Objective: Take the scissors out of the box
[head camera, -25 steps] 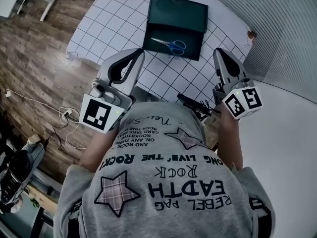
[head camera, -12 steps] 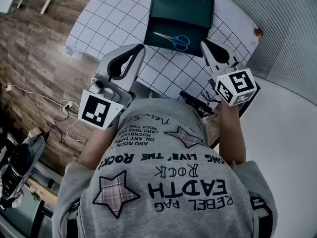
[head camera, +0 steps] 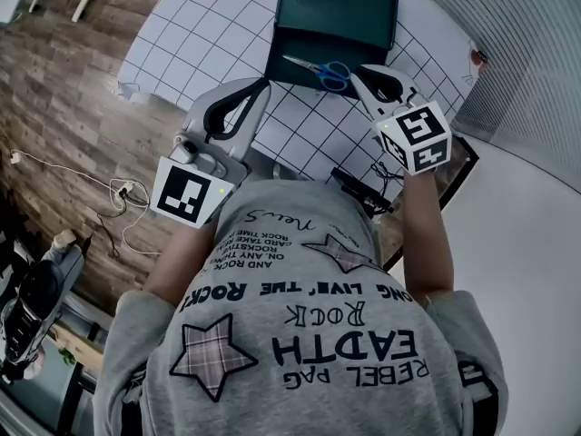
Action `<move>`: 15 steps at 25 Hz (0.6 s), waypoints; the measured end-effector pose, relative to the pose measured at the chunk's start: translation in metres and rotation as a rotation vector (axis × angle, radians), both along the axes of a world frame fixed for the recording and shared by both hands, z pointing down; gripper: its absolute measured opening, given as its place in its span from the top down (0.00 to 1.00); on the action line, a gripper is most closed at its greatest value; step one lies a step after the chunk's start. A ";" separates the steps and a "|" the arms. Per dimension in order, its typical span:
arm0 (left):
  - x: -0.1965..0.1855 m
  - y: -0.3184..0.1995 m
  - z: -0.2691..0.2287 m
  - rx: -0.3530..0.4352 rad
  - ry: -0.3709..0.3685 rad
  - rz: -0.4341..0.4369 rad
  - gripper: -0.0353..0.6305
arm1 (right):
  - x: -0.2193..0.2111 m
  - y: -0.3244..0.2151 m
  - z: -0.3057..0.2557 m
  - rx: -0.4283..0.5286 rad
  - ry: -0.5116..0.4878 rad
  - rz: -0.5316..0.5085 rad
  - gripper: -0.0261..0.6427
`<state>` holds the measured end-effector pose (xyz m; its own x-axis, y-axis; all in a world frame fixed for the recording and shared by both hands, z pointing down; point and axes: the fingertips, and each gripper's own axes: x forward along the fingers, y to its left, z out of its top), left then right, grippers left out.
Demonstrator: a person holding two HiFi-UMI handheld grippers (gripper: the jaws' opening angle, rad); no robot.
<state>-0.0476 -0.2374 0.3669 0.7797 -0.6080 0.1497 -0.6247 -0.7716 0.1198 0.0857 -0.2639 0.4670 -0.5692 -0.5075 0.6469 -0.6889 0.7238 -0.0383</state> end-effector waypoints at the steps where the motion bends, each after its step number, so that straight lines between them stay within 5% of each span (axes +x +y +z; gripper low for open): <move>1: 0.000 0.000 0.001 -0.003 -0.001 0.000 0.94 | -0.002 0.000 0.010 -0.027 0.028 -0.025 0.94; 8: -0.003 -0.003 0.004 -0.004 -0.007 -0.003 0.94 | -0.012 -0.004 0.062 -0.155 0.197 -0.177 0.93; 11: -0.004 -0.005 0.005 -0.002 -0.008 -0.008 0.94 | -0.017 -0.005 0.081 -0.214 0.263 -0.241 0.77; 15: -0.005 -0.008 0.006 0.000 -0.005 -0.018 0.94 | -0.019 -0.002 0.102 -0.276 0.344 -0.329 0.77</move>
